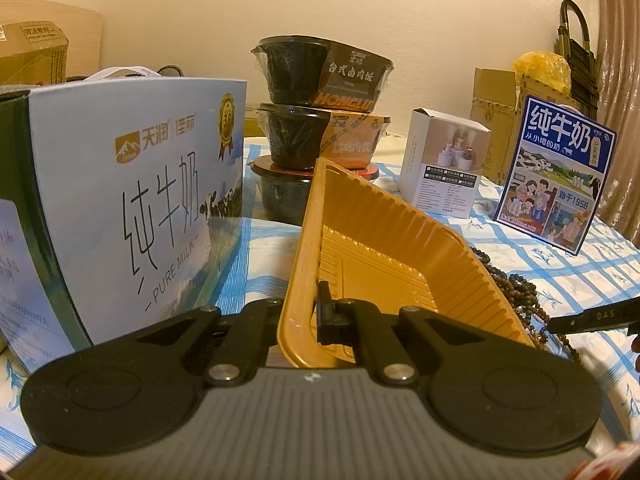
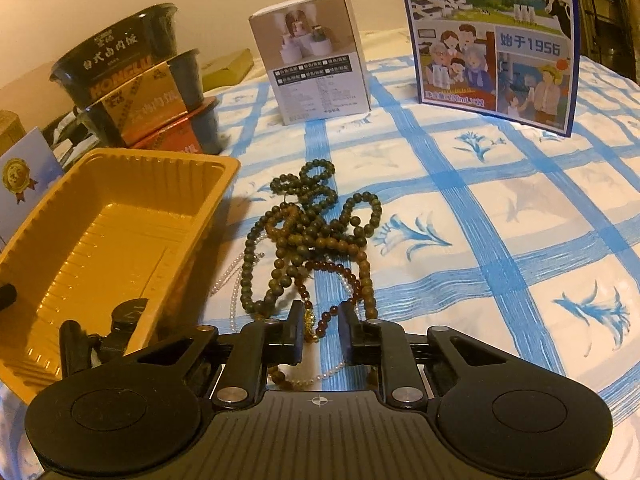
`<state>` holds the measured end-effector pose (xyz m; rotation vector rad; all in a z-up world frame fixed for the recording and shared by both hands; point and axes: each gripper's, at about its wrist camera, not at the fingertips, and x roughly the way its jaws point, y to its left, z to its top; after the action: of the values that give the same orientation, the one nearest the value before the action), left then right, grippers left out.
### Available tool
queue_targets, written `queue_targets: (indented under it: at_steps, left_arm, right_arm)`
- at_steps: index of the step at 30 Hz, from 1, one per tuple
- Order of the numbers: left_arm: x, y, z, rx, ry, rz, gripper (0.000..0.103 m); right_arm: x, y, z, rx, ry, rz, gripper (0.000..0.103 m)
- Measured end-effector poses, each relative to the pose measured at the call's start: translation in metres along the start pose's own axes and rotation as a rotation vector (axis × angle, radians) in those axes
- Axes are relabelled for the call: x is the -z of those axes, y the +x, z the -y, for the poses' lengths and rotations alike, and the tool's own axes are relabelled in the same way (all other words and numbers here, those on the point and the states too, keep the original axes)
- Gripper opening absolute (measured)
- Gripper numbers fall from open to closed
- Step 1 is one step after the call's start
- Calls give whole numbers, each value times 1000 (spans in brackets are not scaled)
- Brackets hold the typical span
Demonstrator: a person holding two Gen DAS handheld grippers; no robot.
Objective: Organize jewelry
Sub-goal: 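Reach into the bead strings and grasp a black piece with the right tool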
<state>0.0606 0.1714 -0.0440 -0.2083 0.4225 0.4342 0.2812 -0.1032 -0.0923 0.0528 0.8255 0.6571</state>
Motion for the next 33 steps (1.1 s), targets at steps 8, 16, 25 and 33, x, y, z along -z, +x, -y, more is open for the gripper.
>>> queue_targets:
  at_steps: [8,16,25,33]
  left_arm:
    - [1,0,-1,0,-4,-1,4]
    - [2,1,-3,1,-10,-3,4]
    - [3,2,-4,1,-13,-3,4]
    - [3,2,-4,0,-15,-4,4]
  right_arm:
    - [-1,8,4,15,51,-12,20]
    - [-3,14,7,35,107,-9,20]
    - [-7,26,-13,164,52,-18,20]
    - [-6,38,-29,280,-35,-1,12]
